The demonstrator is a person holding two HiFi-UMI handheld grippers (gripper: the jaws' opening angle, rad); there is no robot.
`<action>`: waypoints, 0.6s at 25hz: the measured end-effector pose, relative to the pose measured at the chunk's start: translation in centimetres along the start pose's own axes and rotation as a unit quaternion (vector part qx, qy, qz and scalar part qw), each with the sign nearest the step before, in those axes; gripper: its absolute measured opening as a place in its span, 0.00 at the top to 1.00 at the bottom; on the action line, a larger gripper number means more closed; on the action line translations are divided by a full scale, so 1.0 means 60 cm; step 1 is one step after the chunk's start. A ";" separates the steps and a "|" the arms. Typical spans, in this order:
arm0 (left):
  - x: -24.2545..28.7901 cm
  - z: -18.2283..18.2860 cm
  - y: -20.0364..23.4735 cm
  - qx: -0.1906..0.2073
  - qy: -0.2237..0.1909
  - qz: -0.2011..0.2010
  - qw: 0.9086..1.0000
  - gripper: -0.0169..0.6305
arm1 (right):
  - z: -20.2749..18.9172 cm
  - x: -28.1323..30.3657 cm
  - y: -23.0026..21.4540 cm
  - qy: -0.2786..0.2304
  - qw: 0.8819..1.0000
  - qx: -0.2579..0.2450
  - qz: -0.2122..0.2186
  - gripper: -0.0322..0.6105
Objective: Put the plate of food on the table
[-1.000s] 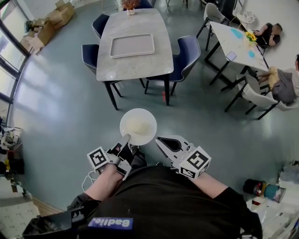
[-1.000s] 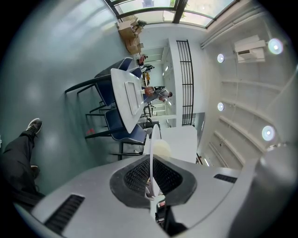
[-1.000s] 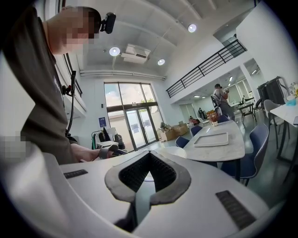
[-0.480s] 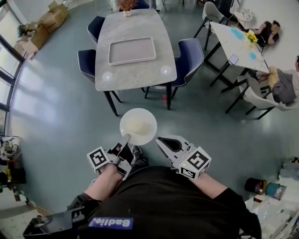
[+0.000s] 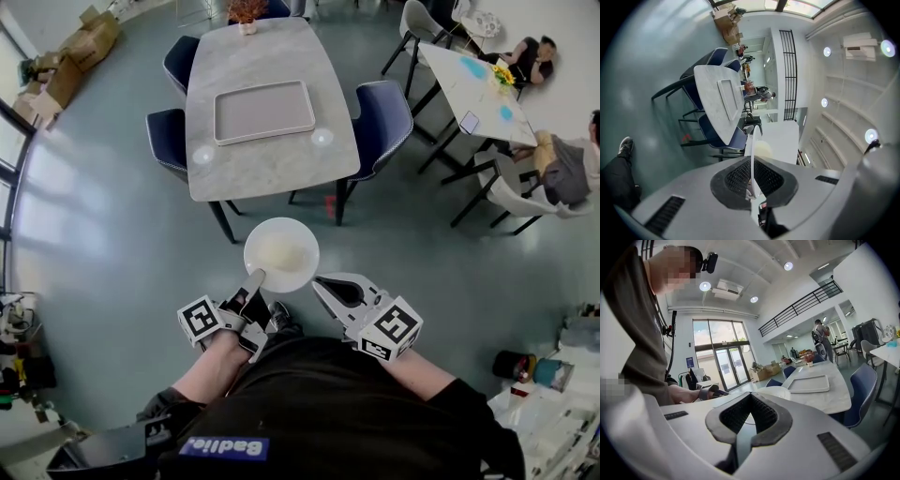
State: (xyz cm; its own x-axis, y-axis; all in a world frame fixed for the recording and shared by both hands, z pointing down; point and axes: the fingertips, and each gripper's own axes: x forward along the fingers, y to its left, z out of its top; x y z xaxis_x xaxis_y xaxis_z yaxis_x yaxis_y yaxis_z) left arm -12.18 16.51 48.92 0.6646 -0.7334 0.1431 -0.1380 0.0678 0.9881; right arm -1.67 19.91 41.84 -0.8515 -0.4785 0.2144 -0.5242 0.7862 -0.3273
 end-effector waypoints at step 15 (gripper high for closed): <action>0.043 0.137 0.016 0.006 0.045 0.000 0.999 0.95 | 0.038 0.117 -0.056 -0.007 0.998 0.012 -0.057 0.93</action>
State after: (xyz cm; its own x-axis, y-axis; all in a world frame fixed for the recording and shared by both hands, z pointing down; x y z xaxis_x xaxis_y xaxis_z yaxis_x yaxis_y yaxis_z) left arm -16.62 9.11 49.76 0.7278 -0.6698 0.1472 -0.1460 0.0584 0.9876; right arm -5.92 12.98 42.33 -0.7864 -0.5695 0.2394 -0.6176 0.7171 -0.3230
